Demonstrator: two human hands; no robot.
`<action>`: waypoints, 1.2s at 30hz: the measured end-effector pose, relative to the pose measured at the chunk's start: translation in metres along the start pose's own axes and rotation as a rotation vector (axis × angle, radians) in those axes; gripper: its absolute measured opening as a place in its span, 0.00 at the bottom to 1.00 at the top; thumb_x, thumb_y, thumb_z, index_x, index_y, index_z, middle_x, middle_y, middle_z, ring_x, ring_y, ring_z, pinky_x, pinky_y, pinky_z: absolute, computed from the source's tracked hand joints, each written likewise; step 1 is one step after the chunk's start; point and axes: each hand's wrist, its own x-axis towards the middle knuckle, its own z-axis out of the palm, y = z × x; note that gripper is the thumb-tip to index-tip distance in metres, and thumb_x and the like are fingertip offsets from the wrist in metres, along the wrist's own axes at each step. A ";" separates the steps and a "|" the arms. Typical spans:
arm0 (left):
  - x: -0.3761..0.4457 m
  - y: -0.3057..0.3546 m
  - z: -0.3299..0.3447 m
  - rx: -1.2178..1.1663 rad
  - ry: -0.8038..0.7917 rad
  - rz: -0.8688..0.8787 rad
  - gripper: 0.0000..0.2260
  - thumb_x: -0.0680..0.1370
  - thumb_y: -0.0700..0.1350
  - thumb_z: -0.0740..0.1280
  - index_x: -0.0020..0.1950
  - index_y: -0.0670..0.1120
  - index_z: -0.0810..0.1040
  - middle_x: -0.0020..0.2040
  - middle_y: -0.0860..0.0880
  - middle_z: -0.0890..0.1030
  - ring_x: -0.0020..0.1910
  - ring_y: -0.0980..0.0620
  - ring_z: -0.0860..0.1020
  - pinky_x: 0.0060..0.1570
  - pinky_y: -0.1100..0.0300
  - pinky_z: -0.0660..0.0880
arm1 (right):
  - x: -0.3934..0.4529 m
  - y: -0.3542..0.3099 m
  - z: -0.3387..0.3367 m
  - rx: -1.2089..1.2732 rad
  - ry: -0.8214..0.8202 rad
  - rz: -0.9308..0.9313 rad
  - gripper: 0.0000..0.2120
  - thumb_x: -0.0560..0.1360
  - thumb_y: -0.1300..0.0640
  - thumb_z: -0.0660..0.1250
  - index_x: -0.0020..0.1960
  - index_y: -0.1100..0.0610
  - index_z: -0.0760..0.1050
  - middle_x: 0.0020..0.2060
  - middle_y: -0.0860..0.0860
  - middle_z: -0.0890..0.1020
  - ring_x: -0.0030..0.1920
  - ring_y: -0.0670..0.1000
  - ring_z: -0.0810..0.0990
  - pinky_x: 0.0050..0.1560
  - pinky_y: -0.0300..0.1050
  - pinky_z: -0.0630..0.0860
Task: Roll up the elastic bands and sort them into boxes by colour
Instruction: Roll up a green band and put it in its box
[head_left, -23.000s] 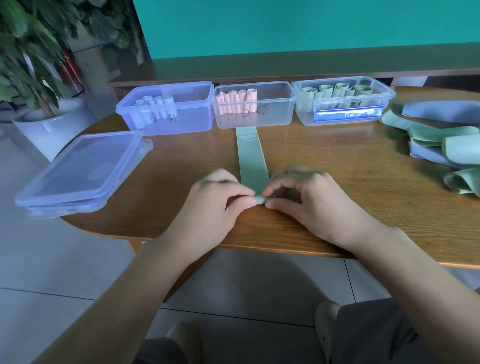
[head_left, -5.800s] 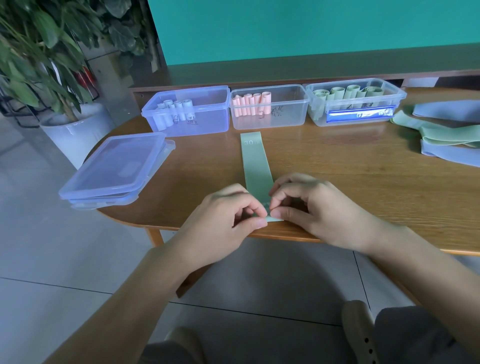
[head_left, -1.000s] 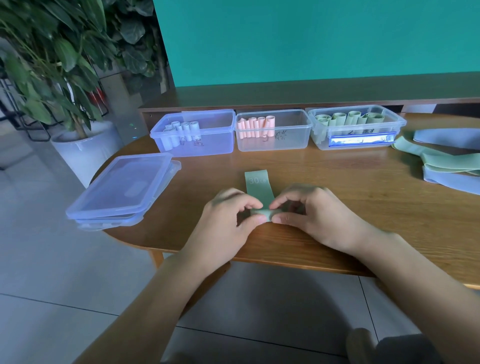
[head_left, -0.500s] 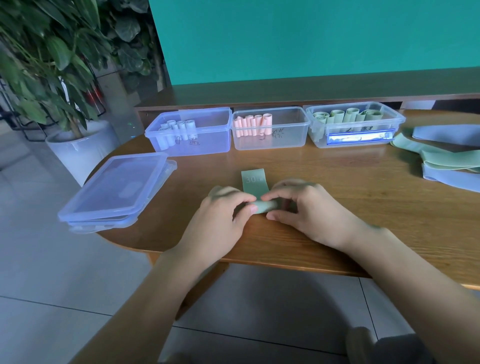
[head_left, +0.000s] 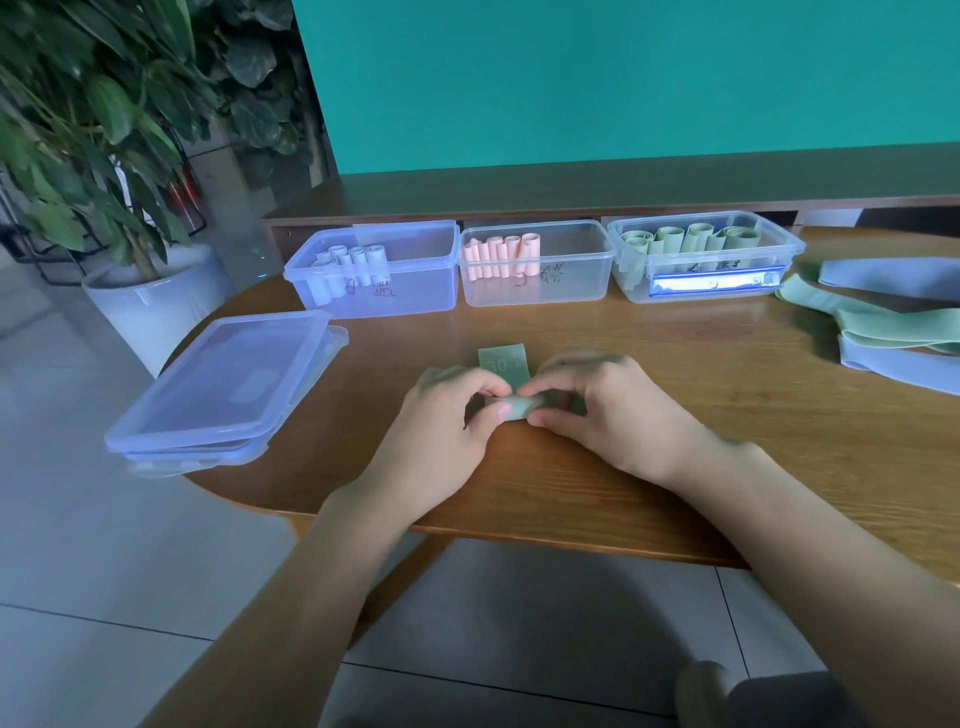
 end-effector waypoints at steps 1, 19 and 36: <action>0.001 -0.001 0.001 0.007 0.004 -0.002 0.05 0.80 0.48 0.68 0.55 0.53 0.82 0.50 0.59 0.81 0.51 0.59 0.72 0.50 0.75 0.64 | 0.002 0.001 -0.001 0.012 -0.019 0.020 0.13 0.75 0.55 0.75 0.59 0.50 0.83 0.51 0.43 0.81 0.45 0.43 0.79 0.50 0.40 0.76; 0.025 -0.010 0.003 0.006 -0.002 -0.045 0.08 0.79 0.51 0.69 0.57 0.53 0.83 0.53 0.58 0.81 0.51 0.60 0.74 0.48 0.73 0.66 | 0.016 0.018 0.012 0.050 0.074 0.007 0.11 0.78 0.56 0.72 0.61 0.52 0.82 0.53 0.46 0.81 0.46 0.40 0.77 0.51 0.31 0.72; 0.033 -0.017 0.012 0.078 0.066 0.002 0.08 0.81 0.50 0.67 0.59 0.52 0.80 0.54 0.60 0.77 0.54 0.58 0.71 0.53 0.58 0.72 | 0.028 0.022 0.017 -0.012 0.084 0.043 0.13 0.79 0.54 0.70 0.63 0.52 0.80 0.58 0.45 0.76 0.44 0.36 0.73 0.51 0.35 0.70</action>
